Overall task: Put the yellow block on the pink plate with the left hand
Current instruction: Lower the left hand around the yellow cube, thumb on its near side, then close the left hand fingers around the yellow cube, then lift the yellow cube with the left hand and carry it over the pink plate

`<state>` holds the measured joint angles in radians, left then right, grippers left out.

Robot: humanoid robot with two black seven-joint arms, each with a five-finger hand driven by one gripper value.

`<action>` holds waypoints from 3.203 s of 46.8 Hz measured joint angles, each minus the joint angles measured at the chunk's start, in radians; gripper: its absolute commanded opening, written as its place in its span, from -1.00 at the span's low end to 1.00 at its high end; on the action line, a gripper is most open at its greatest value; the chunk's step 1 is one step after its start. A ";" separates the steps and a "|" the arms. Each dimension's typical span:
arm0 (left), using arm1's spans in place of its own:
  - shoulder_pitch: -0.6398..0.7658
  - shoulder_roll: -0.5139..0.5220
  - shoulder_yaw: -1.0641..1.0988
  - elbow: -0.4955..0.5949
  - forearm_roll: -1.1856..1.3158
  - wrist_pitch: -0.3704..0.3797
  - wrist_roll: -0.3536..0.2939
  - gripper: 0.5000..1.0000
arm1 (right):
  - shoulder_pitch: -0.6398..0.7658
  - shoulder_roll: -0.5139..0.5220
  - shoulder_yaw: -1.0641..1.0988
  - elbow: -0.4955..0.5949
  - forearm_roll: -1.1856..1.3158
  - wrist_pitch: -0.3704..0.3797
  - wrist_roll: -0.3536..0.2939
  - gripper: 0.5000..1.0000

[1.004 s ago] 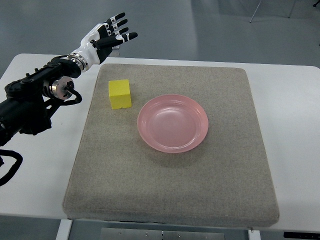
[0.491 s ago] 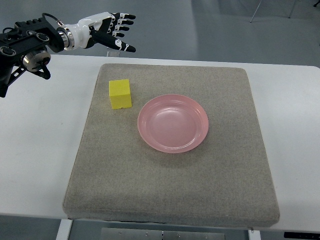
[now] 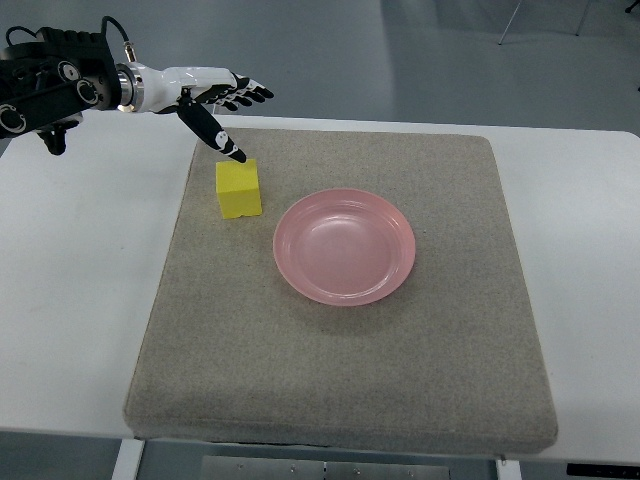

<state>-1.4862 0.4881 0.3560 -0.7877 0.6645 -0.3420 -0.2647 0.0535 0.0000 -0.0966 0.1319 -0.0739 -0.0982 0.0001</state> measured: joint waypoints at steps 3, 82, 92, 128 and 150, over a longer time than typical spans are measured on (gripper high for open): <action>-0.003 0.002 0.000 -0.005 0.067 -0.005 -0.005 0.93 | 0.000 0.000 0.000 0.000 -0.001 0.000 0.000 0.69; 0.108 -0.084 -0.009 0.038 0.228 0.044 -0.028 0.83 | 0.000 0.000 0.000 0.000 0.000 0.000 0.000 0.69; 0.109 -0.097 -0.009 0.048 0.230 0.043 -0.028 0.57 | 0.000 0.000 0.000 0.000 0.000 0.000 0.000 0.69; 0.107 -0.098 -0.011 0.081 0.236 0.062 -0.028 -0.35 | 0.000 0.000 0.000 0.000 0.000 0.000 0.000 0.69; 0.094 -0.097 -0.013 0.082 0.224 0.072 -0.029 -0.59 | 0.000 0.000 0.000 0.000 0.000 0.000 0.000 0.69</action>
<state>-1.3925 0.3912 0.3426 -0.7056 0.8885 -0.2701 -0.2939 0.0533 0.0000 -0.0966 0.1319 -0.0739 -0.0982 0.0001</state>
